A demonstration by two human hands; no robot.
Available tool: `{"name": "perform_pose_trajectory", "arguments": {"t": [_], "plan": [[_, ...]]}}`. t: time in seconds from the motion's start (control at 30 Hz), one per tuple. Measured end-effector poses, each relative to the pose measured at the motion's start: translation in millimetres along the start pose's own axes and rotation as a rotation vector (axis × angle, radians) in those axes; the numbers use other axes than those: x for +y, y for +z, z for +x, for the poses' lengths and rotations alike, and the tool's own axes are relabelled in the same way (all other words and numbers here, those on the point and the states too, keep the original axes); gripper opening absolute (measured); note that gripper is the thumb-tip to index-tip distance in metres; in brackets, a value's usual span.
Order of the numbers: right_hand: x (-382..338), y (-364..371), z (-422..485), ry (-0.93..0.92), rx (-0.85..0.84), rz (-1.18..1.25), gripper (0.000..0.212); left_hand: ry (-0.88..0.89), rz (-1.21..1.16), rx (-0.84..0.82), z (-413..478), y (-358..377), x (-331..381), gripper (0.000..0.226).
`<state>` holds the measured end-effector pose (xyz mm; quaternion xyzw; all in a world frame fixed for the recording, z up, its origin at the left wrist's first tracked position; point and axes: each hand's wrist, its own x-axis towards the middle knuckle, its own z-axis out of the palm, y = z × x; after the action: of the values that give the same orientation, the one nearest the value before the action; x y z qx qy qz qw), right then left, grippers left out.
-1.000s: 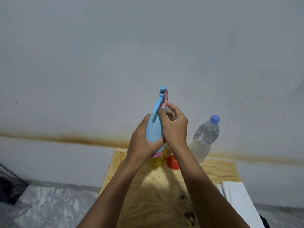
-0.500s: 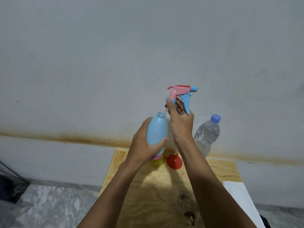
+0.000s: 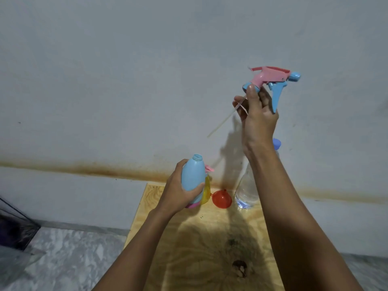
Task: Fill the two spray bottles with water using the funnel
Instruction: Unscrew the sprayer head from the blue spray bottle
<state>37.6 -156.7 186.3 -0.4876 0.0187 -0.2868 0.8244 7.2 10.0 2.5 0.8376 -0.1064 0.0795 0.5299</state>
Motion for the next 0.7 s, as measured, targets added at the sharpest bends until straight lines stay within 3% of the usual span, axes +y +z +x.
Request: {"name": "perform_pose_trajectory", "arguments": {"t": [0.13, 0.33, 0.57, 0.7], "plan": [[16, -29, -3, 0.062, 0.0, -0.22, 0.032, -0.04, -0.014, 0.04, -6, -3, -12, 0.073], [95, -98, -48, 0.274, -0.093, -0.731, 0.028, -0.118, -0.028, 0.075, -25, 3, -33, 0.075], [197, -172, -107, 0.448, -0.137, -1.006, 0.026, -0.068, 0.037, 0.102, -51, 24, -58, 0.078], [229, -191, -121, 0.579, -0.165, -1.099, 0.033, -0.164, 0.039, 0.085, -61, 32, -64, 0.075]]}}
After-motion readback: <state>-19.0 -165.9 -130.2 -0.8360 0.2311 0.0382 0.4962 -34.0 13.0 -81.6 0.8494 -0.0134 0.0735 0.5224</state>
